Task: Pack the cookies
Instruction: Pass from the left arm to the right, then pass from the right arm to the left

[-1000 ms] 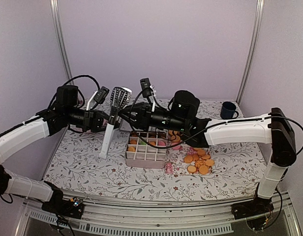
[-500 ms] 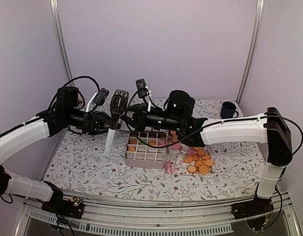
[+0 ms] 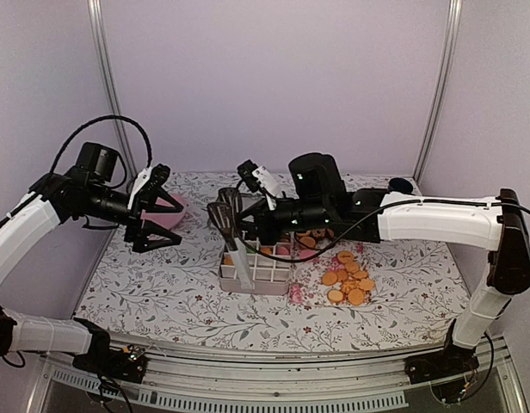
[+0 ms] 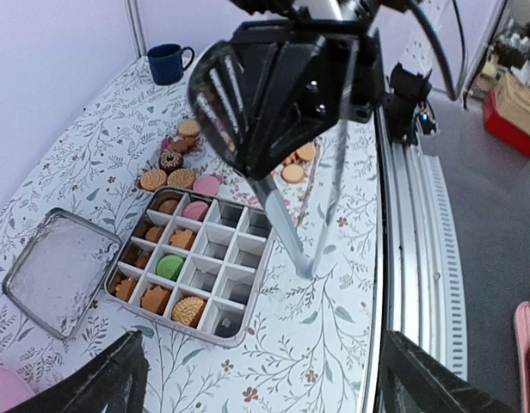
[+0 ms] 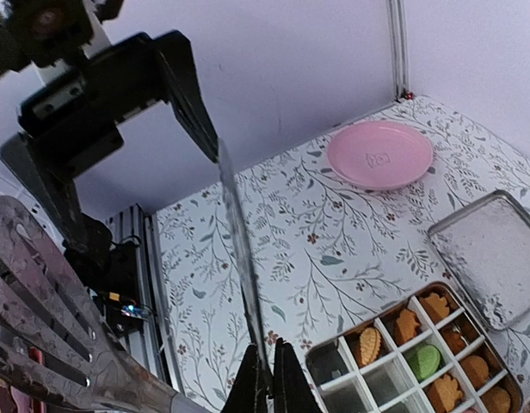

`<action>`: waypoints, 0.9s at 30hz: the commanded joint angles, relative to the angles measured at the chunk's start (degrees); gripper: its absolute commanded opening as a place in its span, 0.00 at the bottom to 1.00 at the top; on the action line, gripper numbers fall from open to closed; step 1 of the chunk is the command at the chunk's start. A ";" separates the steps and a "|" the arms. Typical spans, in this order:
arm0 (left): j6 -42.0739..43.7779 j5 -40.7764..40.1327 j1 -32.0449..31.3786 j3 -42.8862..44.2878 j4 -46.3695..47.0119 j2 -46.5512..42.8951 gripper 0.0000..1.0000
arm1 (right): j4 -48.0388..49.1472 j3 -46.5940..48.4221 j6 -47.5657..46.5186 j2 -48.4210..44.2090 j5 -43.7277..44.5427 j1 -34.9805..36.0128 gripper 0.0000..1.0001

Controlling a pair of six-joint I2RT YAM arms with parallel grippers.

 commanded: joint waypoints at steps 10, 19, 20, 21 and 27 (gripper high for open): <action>9.91 -10.66 -10.20 5.60 -13.93 5.90 0.71 | -32.30 20.00 -13.69 10.97 12.32 3.71 0.00; 9.91 -9.39 -10.90 5.83 -13.12 7.93 0.55 | -37.92 28.34 -15.93 17.17 12.70 6.27 0.00; 10.07 -9.19 -11.06 5.70 -13.10 7.95 0.53 | -38.25 29.16 -16.02 17.79 12.52 6.38 0.00; 10.30 -9.06 -11.28 5.60 -13.16 7.88 0.51 | -38.68 29.97 -16.04 18.43 12.40 6.39 0.00; 12.12 -7.83 -11.91 4.51 -14.87 7.60 0.35 | -39.86 34.29 -15.96 21.57 12.32 6.58 0.00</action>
